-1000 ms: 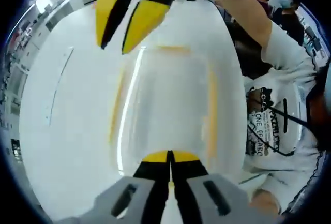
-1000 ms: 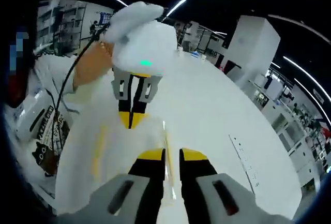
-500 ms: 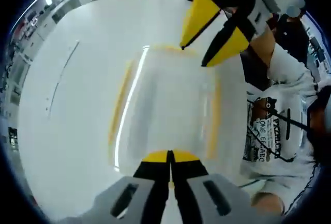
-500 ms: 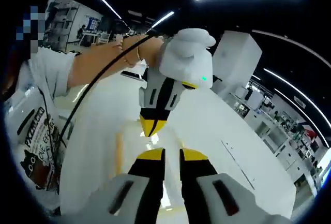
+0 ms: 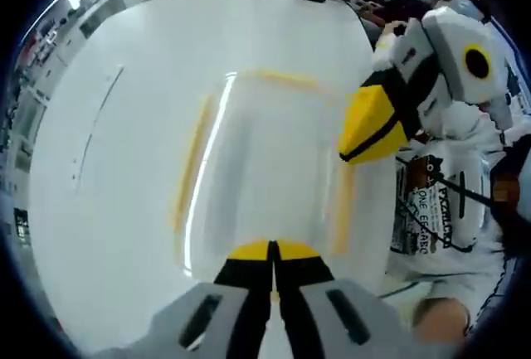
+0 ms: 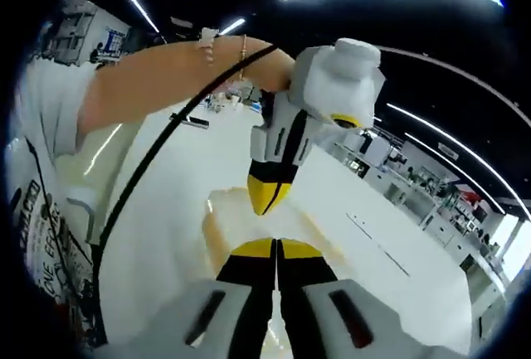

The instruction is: Snap each plastic latch of the storage box into its locked position after aligning the lid with the box until every specified latch is closed and the lid sits flush.

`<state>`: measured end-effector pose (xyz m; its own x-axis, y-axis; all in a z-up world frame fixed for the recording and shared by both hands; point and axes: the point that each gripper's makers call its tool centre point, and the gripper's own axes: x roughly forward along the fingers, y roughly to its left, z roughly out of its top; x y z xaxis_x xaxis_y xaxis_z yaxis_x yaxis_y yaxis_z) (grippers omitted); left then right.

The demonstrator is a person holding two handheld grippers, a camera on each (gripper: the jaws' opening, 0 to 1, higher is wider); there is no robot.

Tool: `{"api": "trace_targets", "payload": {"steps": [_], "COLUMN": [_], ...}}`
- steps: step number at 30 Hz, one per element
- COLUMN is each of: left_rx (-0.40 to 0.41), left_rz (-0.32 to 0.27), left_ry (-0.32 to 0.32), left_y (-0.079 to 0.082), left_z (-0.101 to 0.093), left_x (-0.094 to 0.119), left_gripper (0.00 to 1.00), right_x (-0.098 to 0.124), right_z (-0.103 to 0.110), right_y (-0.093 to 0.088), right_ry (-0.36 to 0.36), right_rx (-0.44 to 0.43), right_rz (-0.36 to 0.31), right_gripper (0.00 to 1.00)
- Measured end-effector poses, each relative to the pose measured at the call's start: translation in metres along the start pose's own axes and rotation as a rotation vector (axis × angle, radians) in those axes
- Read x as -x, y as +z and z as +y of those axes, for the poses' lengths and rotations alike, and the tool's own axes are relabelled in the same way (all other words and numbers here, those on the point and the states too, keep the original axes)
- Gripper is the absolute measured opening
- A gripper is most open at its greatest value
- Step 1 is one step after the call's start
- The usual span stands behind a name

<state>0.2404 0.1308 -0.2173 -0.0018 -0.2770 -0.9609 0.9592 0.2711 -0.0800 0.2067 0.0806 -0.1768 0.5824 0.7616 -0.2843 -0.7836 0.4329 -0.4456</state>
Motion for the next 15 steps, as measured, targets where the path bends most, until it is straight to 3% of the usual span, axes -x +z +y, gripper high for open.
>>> {"api": "trace_targets", "payload": {"steps": [3, 8, 15], "left_rx": [-0.010, -0.033, -0.017], "left_rz": [0.005, 0.002, -0.005], "left_ry": [-0.005, -0.014, -0.035], "left_y": [0.001, 0.000, 0.000], "left_z": [0.001, 0.000, 0.001], "left_x": [0.000, -0.001, -0.001], "left_gripper": [0.00, 0.00, 0.00], "right_x": [0.007, 0.009, 0.007], "right_z": [0.018, 0.040, 0.041], "right_y": [-0.005, -0.017, -0.034], "right_ry": [-0.074, -0.136, -0.214], "right_rx": [0.036, 0.043, 0.042], "right_rz": [-0.002, 0.031, 0.097], "right_gripper": [0.00, 0.00, 0.00]}}
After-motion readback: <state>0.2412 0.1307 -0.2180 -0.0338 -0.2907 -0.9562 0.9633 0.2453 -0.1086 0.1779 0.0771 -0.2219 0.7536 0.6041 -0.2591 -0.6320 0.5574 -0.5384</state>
